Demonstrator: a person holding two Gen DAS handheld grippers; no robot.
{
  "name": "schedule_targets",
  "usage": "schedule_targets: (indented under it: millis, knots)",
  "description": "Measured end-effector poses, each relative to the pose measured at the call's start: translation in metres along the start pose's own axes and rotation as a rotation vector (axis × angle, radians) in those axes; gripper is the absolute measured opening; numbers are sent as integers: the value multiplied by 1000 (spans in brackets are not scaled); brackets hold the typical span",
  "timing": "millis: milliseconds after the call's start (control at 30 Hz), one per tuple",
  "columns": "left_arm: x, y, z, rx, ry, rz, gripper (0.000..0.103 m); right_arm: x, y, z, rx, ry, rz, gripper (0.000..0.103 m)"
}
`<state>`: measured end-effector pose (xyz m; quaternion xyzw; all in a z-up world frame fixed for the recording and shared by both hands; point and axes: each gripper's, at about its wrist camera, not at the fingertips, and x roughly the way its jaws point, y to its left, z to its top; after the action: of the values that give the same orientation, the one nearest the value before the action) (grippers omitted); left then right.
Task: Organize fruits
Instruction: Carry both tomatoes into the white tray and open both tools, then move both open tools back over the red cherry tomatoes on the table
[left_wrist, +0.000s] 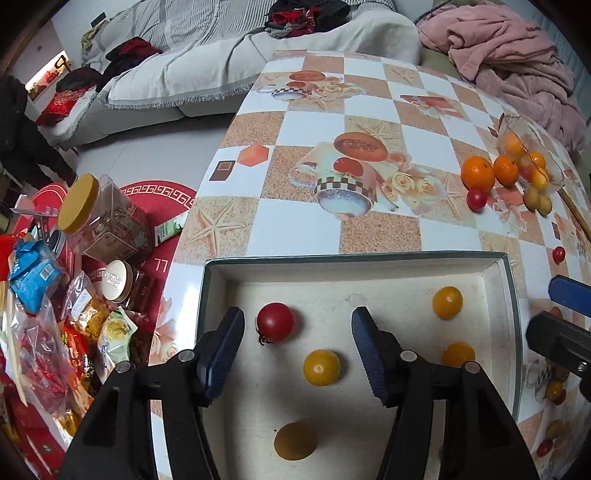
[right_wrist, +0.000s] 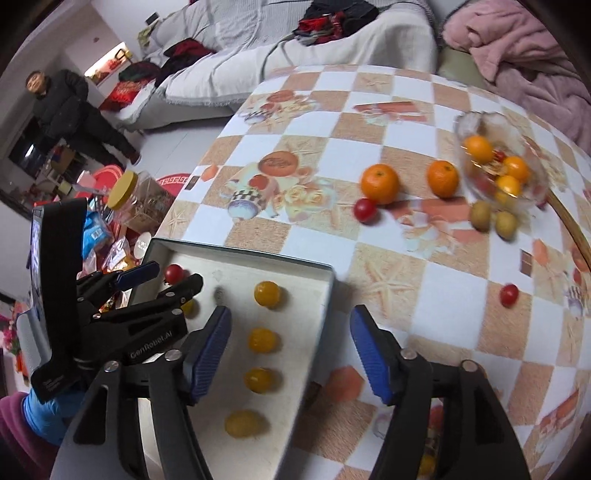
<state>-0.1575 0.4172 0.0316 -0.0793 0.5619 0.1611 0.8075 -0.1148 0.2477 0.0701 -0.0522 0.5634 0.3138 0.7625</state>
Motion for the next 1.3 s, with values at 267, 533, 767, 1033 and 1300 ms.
schedule_targets:
  millis: [267,533,767,1033,1300]
  knots:
    - [-24,-29,-7,54,-17,-21,62,-30,-52,-37,113,5,-75,79]
    - [-49,-93,-25,175,-25,-95,62,-59,-119,-96,260,51,-177,79]
    - [-63,-152,-40,280,-18,-183,62,-75,-148,-137,339,71,-208,79]
    - [-47,-195,-37,302,44,-270,62,-80,-168,-149,386,58,-201,79]
    - [-30,-227,-32,286,93,-305,62,-80,-187,-139,414,26,-183,79]
